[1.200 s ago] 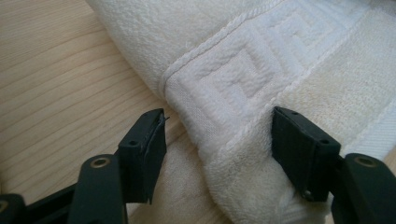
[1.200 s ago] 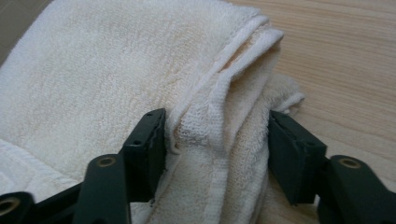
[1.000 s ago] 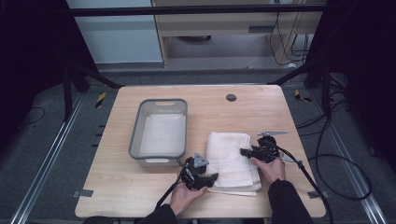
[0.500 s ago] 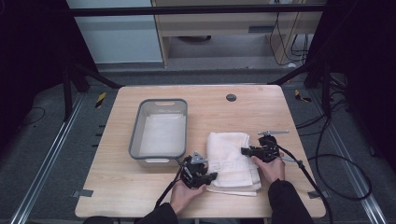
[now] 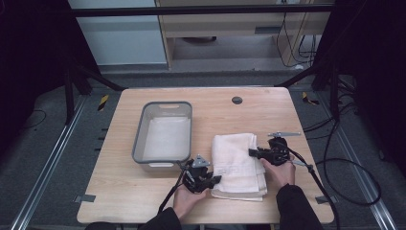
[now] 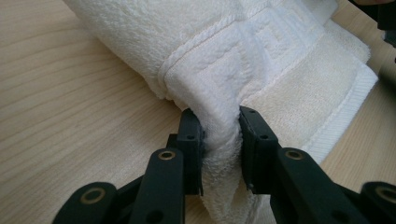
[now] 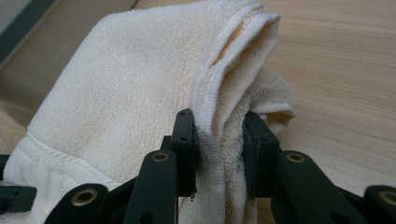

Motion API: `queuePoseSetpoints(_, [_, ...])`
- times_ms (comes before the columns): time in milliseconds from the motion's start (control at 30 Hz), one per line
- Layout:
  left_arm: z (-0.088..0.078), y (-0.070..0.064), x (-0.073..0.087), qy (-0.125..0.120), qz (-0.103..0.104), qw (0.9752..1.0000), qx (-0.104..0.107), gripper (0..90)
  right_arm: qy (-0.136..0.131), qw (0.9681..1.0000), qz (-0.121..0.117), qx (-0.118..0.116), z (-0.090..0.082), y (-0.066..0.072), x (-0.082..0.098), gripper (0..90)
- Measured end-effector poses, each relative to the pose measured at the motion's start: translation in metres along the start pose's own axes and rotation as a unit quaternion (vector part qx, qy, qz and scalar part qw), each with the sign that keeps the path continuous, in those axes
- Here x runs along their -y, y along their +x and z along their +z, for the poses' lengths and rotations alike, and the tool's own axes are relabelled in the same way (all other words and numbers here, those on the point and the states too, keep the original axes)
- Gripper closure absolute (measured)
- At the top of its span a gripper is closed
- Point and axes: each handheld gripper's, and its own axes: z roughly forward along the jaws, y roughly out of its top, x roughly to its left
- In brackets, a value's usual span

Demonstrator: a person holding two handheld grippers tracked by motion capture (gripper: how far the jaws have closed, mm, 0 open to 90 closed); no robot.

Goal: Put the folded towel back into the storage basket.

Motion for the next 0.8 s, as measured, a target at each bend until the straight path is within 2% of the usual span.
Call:
queuePoseSetpoints(267, [-0.018,-0.005,-0.008,-0.027,0.008,0.9996,0.01,71.7,-0.033,0.9993,-0.012,-0.012,-0.023,0.012,-0.008,70.0])
queuePoseSetpoints(367, [-0.027,-0.009,-0.012,-0.04,0.021,0.999,0.005,71.7,-0.05,0.9985,-0.021,-0.01,-0.032,0.019,-0.011,70.0])
queuePoseSetpoints(600, [-0.04,-0.016,-0.019,-0.06,0.039,0.9974,0.001,71.7,-0.072,0.9967,-0.037,-0.01,-0.046,0.028,-0.018,70.0])
queuePoseSetpoints(800, [-0.05,-0.019,-0.024,-0.078,0.043,0.996,0.004,71.9,-0.084,0.9955,-0.04,-0.013,-0.055,0.034,-0.023,70.0])
